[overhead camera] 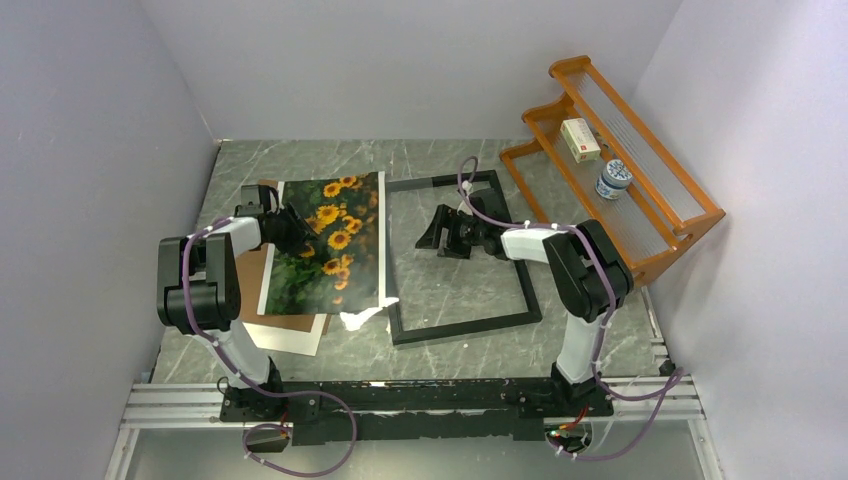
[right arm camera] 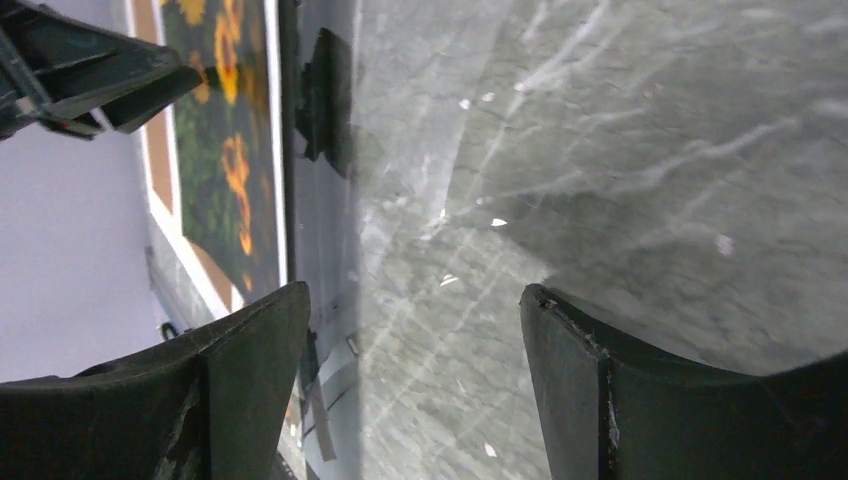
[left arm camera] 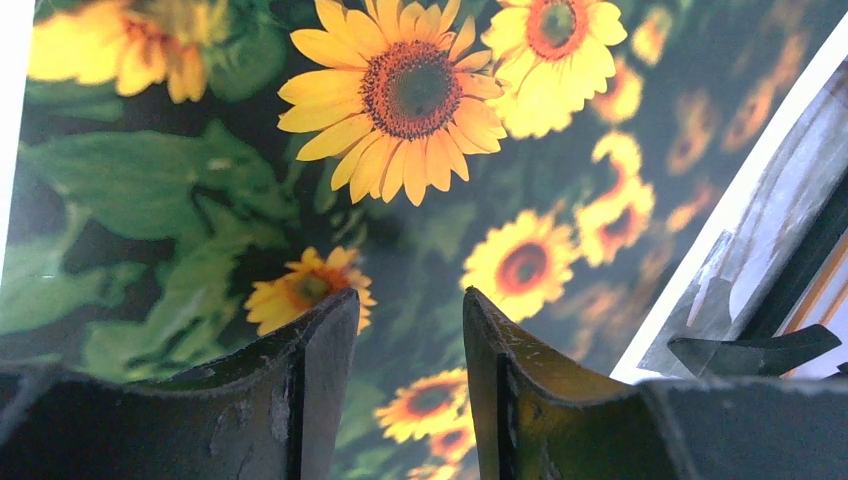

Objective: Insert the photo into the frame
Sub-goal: Pick up the photo frame item at the center of the board.

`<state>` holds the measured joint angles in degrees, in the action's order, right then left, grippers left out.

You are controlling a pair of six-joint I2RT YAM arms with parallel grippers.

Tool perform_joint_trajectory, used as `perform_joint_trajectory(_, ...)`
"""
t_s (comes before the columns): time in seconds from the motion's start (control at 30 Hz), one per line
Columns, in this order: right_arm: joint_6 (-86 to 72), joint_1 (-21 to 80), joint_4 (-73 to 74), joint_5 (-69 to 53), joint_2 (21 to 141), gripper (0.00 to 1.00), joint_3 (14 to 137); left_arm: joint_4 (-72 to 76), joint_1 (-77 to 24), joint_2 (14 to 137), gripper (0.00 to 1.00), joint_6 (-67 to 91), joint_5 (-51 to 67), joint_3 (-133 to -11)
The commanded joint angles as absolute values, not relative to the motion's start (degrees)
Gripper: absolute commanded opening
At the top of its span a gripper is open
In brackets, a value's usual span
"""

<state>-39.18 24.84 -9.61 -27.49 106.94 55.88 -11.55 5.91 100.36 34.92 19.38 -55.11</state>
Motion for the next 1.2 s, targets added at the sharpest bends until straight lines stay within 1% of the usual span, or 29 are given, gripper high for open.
perform_joint_trajectory(0.0, -42.6, 24.3, -22.5, -36.2, 107.9, 0.79, 55.2, -16.5, 6.0, 103.1, 0.51, 32.4, 10.9, -54.1)
perform_joint_trajectory(0.1, -46.3, 24.3, -33.1, -40.7, 107.6, 0.76, 52.2, -17.2, 6.1, 102.8, 0.51, 32.7, 10.2, -54.6)
perform_joint_trajectory(0.17, -49.0, 24.2, -38.3, -42.8, 107.7, 0.71, 51.2, -17.6, 6.1, 102.4, 0.51, 32.9, 9.4, -55.3)
perform_joint_trajectory(0.27, -53.4, 24.2, -44.5, -46.2, 108.8, 0.55, 51.0, -18.0, 6.2, 101.7, 0.51, 33.1, 7.2, -55.7)
perform_joint_trajectory(0.37, -56.7, 24.2, -47.4, -47.7, 110.2, 0.39, 51.6, -18.2, 6.7, 101.0, 0.51, 33.2, 5.7, -55.7)
perform_joint_trajectory(0.47, -57.3, 24.3, -45.1, -47.4, 110.9, 0.18, 52.9, -18.2, 7.2, 100.4, 0.51, 33.3, 4.7, -55.2)
perform_joint_trajectory(0.6, -53.3, 24.5, -35.6, -45.8, 109.4, 0.01, 55.0, -19.1, 8.4, 99.7, 0.52, 33.6, 1.5, -54.8)
perform_joint_trajectory(0.63, -51.8, 24.7, -32.5, -45.2, 108.6, 0.00, 55.8, -19.5, 8.7, 99.5, 0.52, 34.0, 0.4, -54.6)
perform_joint_trajectory(0.77, -46.7, 26.0, -20.5, -43.6, 105.2, 0.00, 61.3, -20.4, 10.2, 97.4, 0.53, 35.6, -2.4, -53.9)
perform_joint_trajectory(0.93, -43.7, 29.4, -8.4, -41.2, 103.9, 0.00, 68.6, -22.3, 10.7, 92.7, 0.58, 35.9, -4.2, -54.4)
perform_joint_trajectory(1.0, -42.4, 30.8, -4.2, -39.8, 103.6, 0.00, 71.3, -21.1, 10.8, 90.8, 0.62, 35.5, -1.4, -54.2)
perform_joint_trajectory(1.07, -41.7, 31.5, 0.8, -38.4, 103.1, 0.00, 73.9, -17.3, 11.0, 89.8, 0.64, 35.1, 4.9, -53.7)
perform_joint_trajectory(1.13, -40.7, 31.6, 7.0, -36.1, 102.0, 0.00, 76.6, -16.3, 11.0, 91.1, 0.64, 34.9, 7.7, -54.2)
perform_joint_trajectory(1.17, -39.5, 31.6, 10.1, -35.0, 101.4, 0.00, 78.5, -17.3, 10.9, 92.7, 0.63, 34.9, 7.3, -55.0)
